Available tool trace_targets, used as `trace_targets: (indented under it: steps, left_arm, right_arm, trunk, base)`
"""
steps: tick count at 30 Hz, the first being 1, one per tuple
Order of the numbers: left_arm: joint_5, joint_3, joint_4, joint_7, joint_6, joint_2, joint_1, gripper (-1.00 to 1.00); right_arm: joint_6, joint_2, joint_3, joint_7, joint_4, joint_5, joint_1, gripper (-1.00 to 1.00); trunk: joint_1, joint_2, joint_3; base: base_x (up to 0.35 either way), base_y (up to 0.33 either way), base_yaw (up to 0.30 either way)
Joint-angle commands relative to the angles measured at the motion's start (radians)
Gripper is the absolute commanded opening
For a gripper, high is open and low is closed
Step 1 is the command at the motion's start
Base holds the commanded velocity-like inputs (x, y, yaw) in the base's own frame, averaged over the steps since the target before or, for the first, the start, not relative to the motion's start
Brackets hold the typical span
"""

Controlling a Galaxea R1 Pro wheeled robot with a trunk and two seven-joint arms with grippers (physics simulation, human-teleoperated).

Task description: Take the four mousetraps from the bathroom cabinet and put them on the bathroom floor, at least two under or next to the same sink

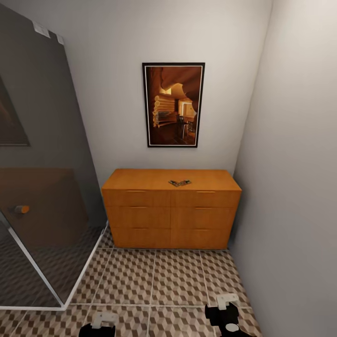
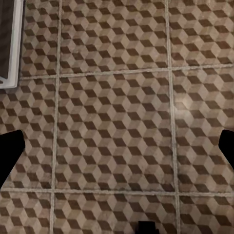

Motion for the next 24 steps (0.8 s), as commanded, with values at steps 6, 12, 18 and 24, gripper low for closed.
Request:
trace_targets:
  steps: [6,12,18,24]
  left_arm:
    - [0.007,-0.008,0.003,0.0,-0.005,-0.001,-0.001,1.0]
    - [0.007,-0.008,0.003,0.0,-0.005,-0.001,-0.001,1.0]
    - [0.007,-0.008,0.003,0.0,-0.005,-0.001,-0.001,1.0]
    - [0.007,-0.008,0.003,0.0,-0.005,-0.001,-0.001,1.0]
  right_arm:
    - [-0.004,0.001,0.008,-0.003,0.001,-0.009,-0.001,1.0]
    - [-0.004,0.001,0.008,-0.003,0.001,-0.009,-0.001,1.0]
    - [-0.004,0.001,0.008,-0.003,0.001,-0.008,-0.001,1.0]
    - [-0.004,0.001,0.008,-0.003,0.001,-0.008,-0.001,1.0]
  trunk:
    - [0.001,-0.002,-0.002]
    - [0.001,-0.002,-0.002]
    - [0.001,-0.002,-0.002]
    - [0.001,-0.002,-0.002]
  base:
    - [0.134,0.0,0.0]
    - [0.134,-0.041,0.0]
    - [0.131,-0.076,0.0]
    - [0.037,-0.018,0.0]
